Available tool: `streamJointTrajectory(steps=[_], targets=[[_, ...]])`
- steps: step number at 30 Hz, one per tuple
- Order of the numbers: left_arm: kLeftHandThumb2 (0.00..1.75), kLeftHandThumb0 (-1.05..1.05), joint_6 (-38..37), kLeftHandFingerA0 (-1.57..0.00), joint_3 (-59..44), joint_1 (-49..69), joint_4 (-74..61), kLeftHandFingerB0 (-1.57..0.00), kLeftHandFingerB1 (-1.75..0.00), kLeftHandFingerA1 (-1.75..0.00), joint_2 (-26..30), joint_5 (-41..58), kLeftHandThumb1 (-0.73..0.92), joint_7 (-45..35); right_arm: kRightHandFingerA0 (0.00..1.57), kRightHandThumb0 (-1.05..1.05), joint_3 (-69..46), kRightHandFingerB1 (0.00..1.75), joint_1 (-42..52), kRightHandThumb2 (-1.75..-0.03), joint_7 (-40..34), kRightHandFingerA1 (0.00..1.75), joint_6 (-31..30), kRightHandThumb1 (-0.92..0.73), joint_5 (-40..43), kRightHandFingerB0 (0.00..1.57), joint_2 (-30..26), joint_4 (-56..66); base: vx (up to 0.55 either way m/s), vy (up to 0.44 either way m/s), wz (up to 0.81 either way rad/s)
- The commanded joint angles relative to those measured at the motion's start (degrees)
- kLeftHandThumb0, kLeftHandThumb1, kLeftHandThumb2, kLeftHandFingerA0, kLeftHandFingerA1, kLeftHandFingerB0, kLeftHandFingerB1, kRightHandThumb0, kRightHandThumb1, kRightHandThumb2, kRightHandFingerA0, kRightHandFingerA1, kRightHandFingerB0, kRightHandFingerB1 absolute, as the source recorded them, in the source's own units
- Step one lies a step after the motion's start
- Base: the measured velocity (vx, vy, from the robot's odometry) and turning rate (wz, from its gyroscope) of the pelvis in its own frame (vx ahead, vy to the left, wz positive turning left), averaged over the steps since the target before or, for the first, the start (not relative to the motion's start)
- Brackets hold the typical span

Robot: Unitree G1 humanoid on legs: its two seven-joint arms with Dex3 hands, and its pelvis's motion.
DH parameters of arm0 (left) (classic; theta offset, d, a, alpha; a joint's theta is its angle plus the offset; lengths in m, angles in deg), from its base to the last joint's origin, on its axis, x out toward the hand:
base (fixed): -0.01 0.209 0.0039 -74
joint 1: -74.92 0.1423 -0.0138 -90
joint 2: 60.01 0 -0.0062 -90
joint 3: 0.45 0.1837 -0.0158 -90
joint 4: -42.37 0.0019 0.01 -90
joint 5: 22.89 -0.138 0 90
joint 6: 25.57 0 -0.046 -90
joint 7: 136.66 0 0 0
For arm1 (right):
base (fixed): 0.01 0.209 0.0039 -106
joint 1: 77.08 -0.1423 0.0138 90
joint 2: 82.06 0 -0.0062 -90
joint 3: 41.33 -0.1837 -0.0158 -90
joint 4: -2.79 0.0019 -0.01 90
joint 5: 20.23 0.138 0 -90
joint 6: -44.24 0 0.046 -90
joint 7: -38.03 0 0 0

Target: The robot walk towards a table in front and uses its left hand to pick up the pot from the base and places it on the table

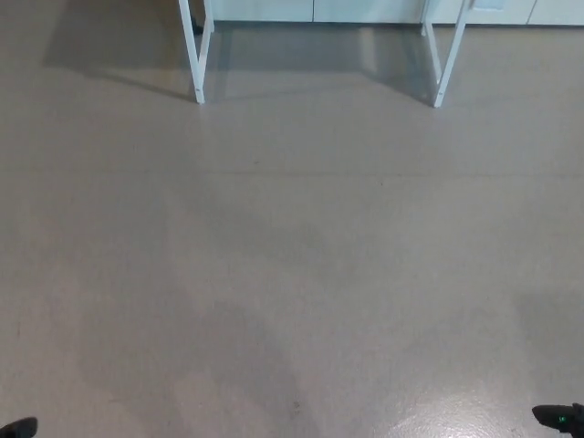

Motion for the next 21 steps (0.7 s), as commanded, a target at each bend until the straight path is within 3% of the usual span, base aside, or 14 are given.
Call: streamJointTrajectory(steps=[1, 21], targets=[[0.9, -0.06, -1.5, -0.32, -0.5, 0.9, -0.3, -0.17, -0.49, -0.56, 0.5, 1.5, 0.44, -1.1, 0.6, -0.3, 0.1, 0.42, 0.4, -0.56, 0.2, 0.5, 3.2, -0.54, 0.3, 0.39, -1.1, -1.5, 0.0, 0.0, 0.0], [0.9, -0.08, -4.5, -0.34, -1.1, 3.6, 2.4, -0.19, -0.51, -0.58, 0.3, 2.2, 0.43, -2.9, 0.6, -0.31, 1.3, 0.43, 2.6, -0.56, 0.3, 0.52, 6.3, -0.53, -0.2, 0.39, -1.3, -3.3, 0.0, -0.001, 0.0]])
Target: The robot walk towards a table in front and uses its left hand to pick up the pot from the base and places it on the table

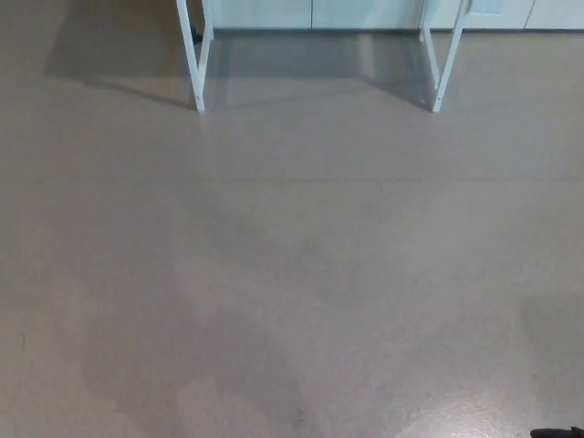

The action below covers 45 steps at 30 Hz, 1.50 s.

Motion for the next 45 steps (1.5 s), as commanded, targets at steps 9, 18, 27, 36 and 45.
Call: streamJointTrajectory(steps=[9, 18, 27, 36, 45], targets=[[0.91, -0.09, -2.2, -0.32, -0.3, 0.2, 0.2, -0.18, -0.5, -0.57, 0.6, 1.6, 0.44, -1.3, 0.58, -0.3, 0.3, 0.43, -0.2, -0.56, 0.6, 0.52, 1.4, -0.53, 0.6, 0.39, -1.1, -0.5, 0.02, 0.113, -0.01], [0.92, -0.11, -1.3, -0.3, 0.1, -0.5, -0.3, -0.17, -0.5, -0.56, 1.0, 1.6, 0.46, -1.1, 0.59, -0.3, 0.3, 0.43, -1.0, -0.56, 1.2, 0.52, 0.9, -0.53, 0.9, 0.39, -1.0, -0.6, 0.16, 0.256, -0.09], [0.9, -0.08, -1.5, -0.31, 0.6, -0.7, -0.9, -0.18, -0.5, -0.57, 1.1, 1.4, 0.44, -0.5, 0.59, -0.3, 1.1, 0.42, -1.8, -0.56, 0.2, 0.52, -0.3, -0.53, -0.2, 0.4, -1.1, 0.0, 0.25, -0.109, 0.14], [0.89, -0.09, -1.5, -0.31, 1.3, -0.9, -0.7, -0.17, -0.49, -0.57, 1.5, 1.1, 0.43, -0.1, 0.6, -0.28, 1.2, 0.42, -2.2, -0.56, 0.9, 0.51, -0.8, -0.54, 0.3, 0.39, -1.1, -0.6, 0.32, -0.063, 0.06], [0.89, -0.09, -1.5, -0.33, 2.5, -0.3, -1.7, -0.19, -0.5, -0.57, 1.6, 0.2, 0.44, 1.1, 0.6, -0.29, 1.5, 0.43, -2.4, -0.56, 1.0, 0.52, -0.4, -0.54, 0.2, 0.39, -1.3, -0.9, 0.35, 0.147, -0.16]])
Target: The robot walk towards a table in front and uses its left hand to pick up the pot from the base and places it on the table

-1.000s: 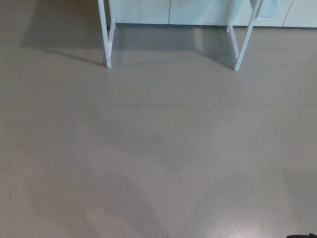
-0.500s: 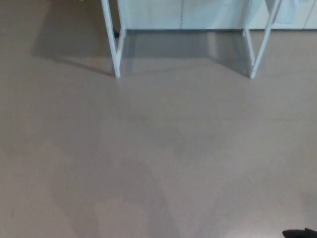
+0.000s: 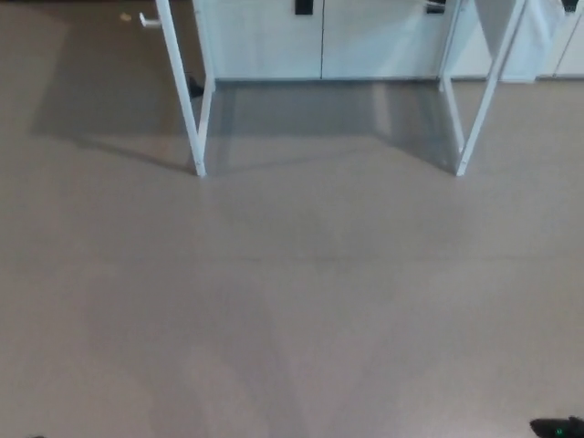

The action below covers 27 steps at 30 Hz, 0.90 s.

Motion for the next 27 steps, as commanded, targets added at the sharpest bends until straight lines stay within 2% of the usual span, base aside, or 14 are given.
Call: streamJointTrajectory(steps=[1, 9, 12, 13, 17, 27], targets=[[0.89, -0.09, -0.4, -0.33, 0.1, 0.5, -0.6, -0.19, -0.5, -0.57, 0.9, -0.3, 0.44, 1.0, 0.6, -0.29, -0.1, 0.43, 0.2, -0.56, 0.4, 0.52, 0.0, -0.54, 0.3, 0.39, -0.6, -0.7, 0.41, 0.233, 0.13], [0.9, -0.12, -1.8, -0.34, 0.9, 2.6, -0.4, -0.18, -0.5, -0.57, 0.9, -0.4, 0.44, 0.8, 0.58, -0.3, 0.5, 0.43, 2.0, -0.56, 0.2, 0.53, 0.5, -0.54, -0.3, 0.39, -0.9, -0.2, 0.32, 0.079, 0.08], [0.9, -0.09, -2.2, -0.35, 1.0, 3.3, -0.7, -0.2, -0.51, -0.58, 0.9, -0.4, 0.44, 1.1, 0.58, -0.3, 0.4, 0.43, 2.3, -0.56, 0.7, 0.53, 1.0, -0.55, 0.0, 0.39, -0.9, -0.4, 0.36, -0.078, 0.16], [0.9, -0.09, -2.0, -0.35, 0.7, 3.4, -0.8, -0.2, -0.51, -0.58, 0.7, 0.0, 0.44, 1.0, 0.58, -0.3, 0.4, 0.43, 2.2, -0.56, 0.7, 0.53, 1.1, -0.55, 0.0, 0.39, -0.9, -0.6, 0.47, -0.109, -1.21], [0.89, -0.1, -2.6, -0.34, 1.3, 3.6, -1.0, -0.19, -0.5, -0.57, 0.8, -0.9, 0.43, 2.2, 0.61, -0.32, 0.9, 0.43, 1.7, -0.56, 0.1, 0.52, 1.5, -0.55, -0.7, 0.4, -1.1, -0.9, 0.25, -0.212, 0.31], [0.89, -0.1, -3.1, -0.32, 1.3, 4.2, -0.8, -0.18, -0.49, -0.56, 1.0, -0.2, 0.44, 1.2, 0.6, -0.3, 0.8, 0.43, 1.9, -0.56, 0.3, 0.53, 1.1, -0.55, -0.2, 0.4, -0.9, -0.9, 0.34, 0.047, -0.15]])
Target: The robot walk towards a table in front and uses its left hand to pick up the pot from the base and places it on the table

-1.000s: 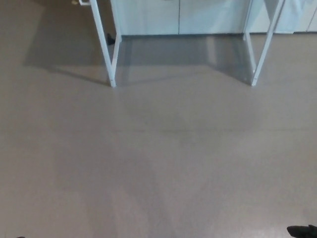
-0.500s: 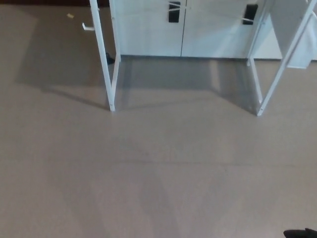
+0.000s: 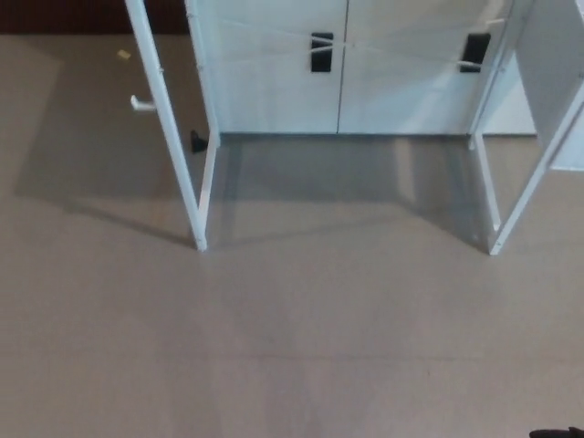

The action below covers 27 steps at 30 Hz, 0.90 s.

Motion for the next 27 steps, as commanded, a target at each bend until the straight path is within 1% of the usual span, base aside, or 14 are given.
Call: streamJointTrajectory(steps=[1, 4, 7, 9, 11, 15, 20, 27], targets=[[0.9, -0.1, -1.8, -0.33, -0.2, 0.0, 0.1, -0.18, -0.49, -0.56, 1.1, -0.5, 0.44, 0.4, 0.6, -0.3, 0.0, 0.44, -0.3, -0.56, 0.0, 0.54, 0.6, -0.55, 0.0, 0.4, -0.2, -0.8, 0.38, 0.245, 0.4], [0.89, -0.09, -1.4, -0.32, -0.3, -0.1, 0.2, -0.18, -0.5, -0.57, 0.9, 0.0, 0.44, 0.3, 0.6, -0.31, -0.1, 0.42, -0.4, -0.56, 0.3, 0.52, 0.3, -0.56, 0.1, 0.38, -0.2, -0.8, 0.35, 0.245, -0.11], [0.89, -0.13, -2.9, -0.36, 0.9, -0.2, 0.6, -0.19, -0.49, -0.57, 1.7, -2.0, 0.43, 1.4, 0.6, -0.31, 0.1, 0.42, -0.3, -0.57, -0.1, 0.52, 0.5, -0.56, -0.2, 0.39, -0.2, -0.4, 0.27, 0.121, 0.07], [0.9, -0.1, -1.4, -0.32, 0.2, -0.3, 0.2, -0.18, -0.49, -0.57, 1.3, -0.2, 0.45, 0.5, 0.6, -0.31, 0.4, 0.42, -0.2, -0.57, -0.2, 0.52, -0.1, -0.56, -0.4, 0.39, -0.3, 0.0, 0.23, 0.086, 0.06], [0.9, -0.1, -1.6, -0.33, 0.1, -0.4, 0.5, -0.18, -0.49, -0.57, 1.3, 0.0, 0.44, 0.2, 0.6, -0.32, 0.6, 0.42, -0.1, -0.57, -0.3, 0.52, -0.2, -0.56, -0.6, 0.4, -0.4, 0.3, 0.23, 0.0, 0.1], [0.91, -0.11, -1.2, -0.33, 0.0, -0.6, -0.3, -0.18, -0.5, -0.57, 1.3, 0.2, 0.46, 0.2, 0.59, -0.29, 0.5, 0.44, -0.9, -0.56, 0.1, 0.53, -0.4, -0.56, -0.1, 0.4, -0.3, 0.5, 0.21, -0.096, 0.07], [0.92, -0.11, -1.8, -0.35, -0.3, -1.3, 1.8, -0.19, -0.5, -0.58, 1.5, 0.2, 0.47, -0.2, 0.58, -0.3, 1.1, 0.43, -0.7, -0.57, 0.2, 0.53, -1.3, -0.57, -0.5, 0.39, -0.5, 1.1, 0.22, -0.323, 0.02], [0.91, -0.1, -1.2, -0.34, -1.0, -0.3, 0.6, -0.19, -0.5, -0.57, 0.9, 1.0, 0.46, -0.2, 0.59, -0.3, 1.1, 0.43, -1.1, -0.56, 0.6, 0.54, -1.9, -0.56, -0.1, 0.38, -0.2, 0.4, 0.27, 0.041, -0.14]])
